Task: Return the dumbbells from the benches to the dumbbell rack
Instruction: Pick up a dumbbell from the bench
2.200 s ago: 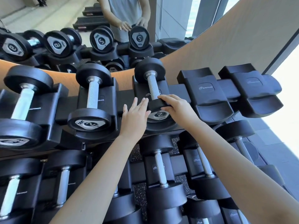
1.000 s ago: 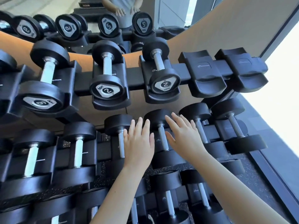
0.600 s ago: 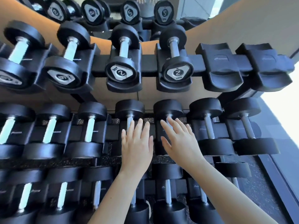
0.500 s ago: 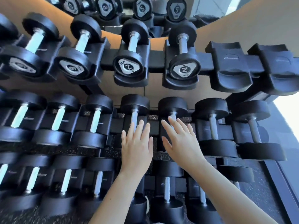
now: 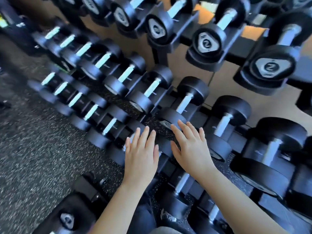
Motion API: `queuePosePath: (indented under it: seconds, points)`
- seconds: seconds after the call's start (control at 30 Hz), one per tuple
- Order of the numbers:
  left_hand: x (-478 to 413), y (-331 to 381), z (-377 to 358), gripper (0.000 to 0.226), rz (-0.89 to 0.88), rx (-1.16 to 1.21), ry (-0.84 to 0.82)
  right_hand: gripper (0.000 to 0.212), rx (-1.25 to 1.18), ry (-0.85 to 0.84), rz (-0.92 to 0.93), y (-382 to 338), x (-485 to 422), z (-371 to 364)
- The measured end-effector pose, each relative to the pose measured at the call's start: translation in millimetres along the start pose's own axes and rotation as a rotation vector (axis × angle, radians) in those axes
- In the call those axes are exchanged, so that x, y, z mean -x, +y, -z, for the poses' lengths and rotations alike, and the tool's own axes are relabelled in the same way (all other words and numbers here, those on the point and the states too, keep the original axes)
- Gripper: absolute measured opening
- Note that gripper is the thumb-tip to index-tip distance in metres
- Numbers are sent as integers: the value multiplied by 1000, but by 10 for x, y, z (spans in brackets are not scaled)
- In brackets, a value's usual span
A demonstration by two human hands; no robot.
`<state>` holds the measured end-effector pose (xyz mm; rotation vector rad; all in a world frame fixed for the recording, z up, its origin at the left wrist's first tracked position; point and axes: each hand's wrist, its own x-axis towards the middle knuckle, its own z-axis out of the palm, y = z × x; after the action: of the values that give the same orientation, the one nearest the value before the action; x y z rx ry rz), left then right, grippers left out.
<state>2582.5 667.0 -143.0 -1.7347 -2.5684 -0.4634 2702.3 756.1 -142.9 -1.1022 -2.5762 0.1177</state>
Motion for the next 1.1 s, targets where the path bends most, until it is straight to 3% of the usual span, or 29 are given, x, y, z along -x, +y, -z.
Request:
queuePosePath:
  seconds: [0.53,0.87,1.1]
  points:
    - [1006,-982,312,47,565,-93,87,48,-132,-152,475,-1390,-151,-408]
    - [1629,-1572,449,47,678,-26,165,44,-121,-168,579,-2309,257,-626]
    - [2766,-2477,681,47,646,-51,142,46,-148,-138,538,-3549,991,-826]
